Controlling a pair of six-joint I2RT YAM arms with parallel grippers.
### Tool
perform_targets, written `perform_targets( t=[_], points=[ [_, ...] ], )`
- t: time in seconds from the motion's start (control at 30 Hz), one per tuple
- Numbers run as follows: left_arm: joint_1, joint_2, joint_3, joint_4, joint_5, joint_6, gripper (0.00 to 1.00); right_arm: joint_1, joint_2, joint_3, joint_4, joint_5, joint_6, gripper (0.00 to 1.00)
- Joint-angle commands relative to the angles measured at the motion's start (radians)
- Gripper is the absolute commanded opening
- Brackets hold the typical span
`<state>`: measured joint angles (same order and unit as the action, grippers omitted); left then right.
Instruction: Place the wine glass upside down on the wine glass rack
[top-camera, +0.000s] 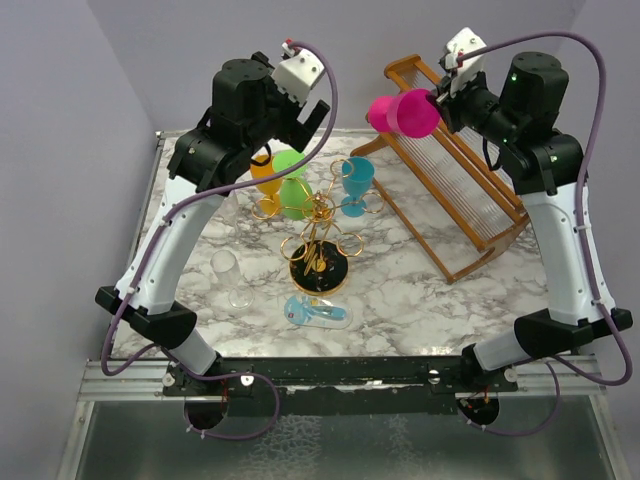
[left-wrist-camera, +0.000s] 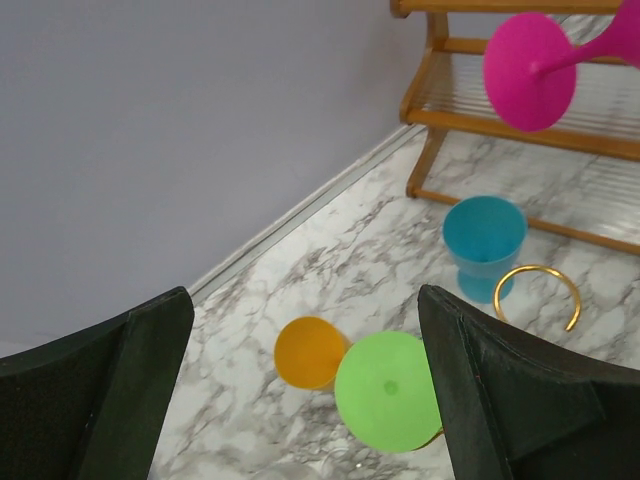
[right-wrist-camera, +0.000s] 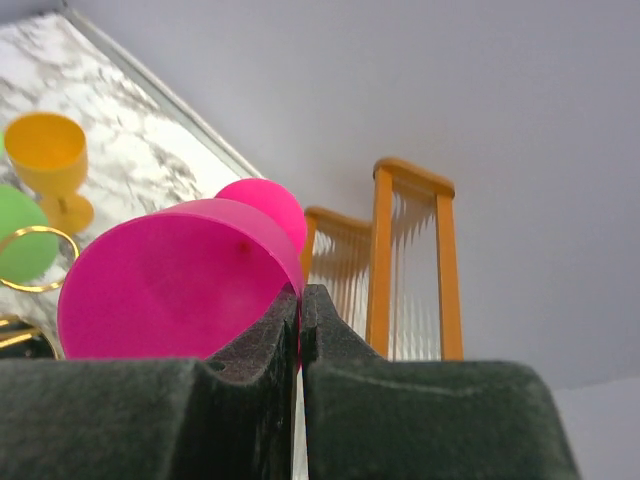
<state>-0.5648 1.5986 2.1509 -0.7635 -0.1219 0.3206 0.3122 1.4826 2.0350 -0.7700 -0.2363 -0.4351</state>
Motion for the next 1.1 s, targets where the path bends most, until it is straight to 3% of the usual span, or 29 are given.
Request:
perform_targets(
  t=[0.0,0.17,0.4,0.53,0.83,1.07],
  points=[
    [0.004,0.003,0.030,0.075,0.156,-0.185,0.97,-0.004,-0.009,0.068,0.130,-0.133,0.102,0.01],
    [0.057,-0.019,-0.031,0.167,0.292,-0.320,0.97,-0.004,0.003,0.096,0.156,-0.235,0.165,0.01],
    [0.261,-0.021,-0.156,0.381,0.726,-0.698,0.88,-0.004,0.004,0.083,0.188,-0.322,0.221,0.01],
    [0.298,-0.022,-0.261,0.540,0.877,-0.878,0.82,-0.004,0.004,0.076,0.197,-0.343,0.238,0.01],
    [0.298,-0.027,-0.390,0.741,0.973,-1.044,0.73,-0.004,0.009,0.058,0.207,-0.363,0.258,0.01],
    [0.299,-0.005,-0.389,0.760,0.967,-1.068,0.57,-0.004,0.012,0.059,0.207,-0.395,0.268,0.01]
  ],
)
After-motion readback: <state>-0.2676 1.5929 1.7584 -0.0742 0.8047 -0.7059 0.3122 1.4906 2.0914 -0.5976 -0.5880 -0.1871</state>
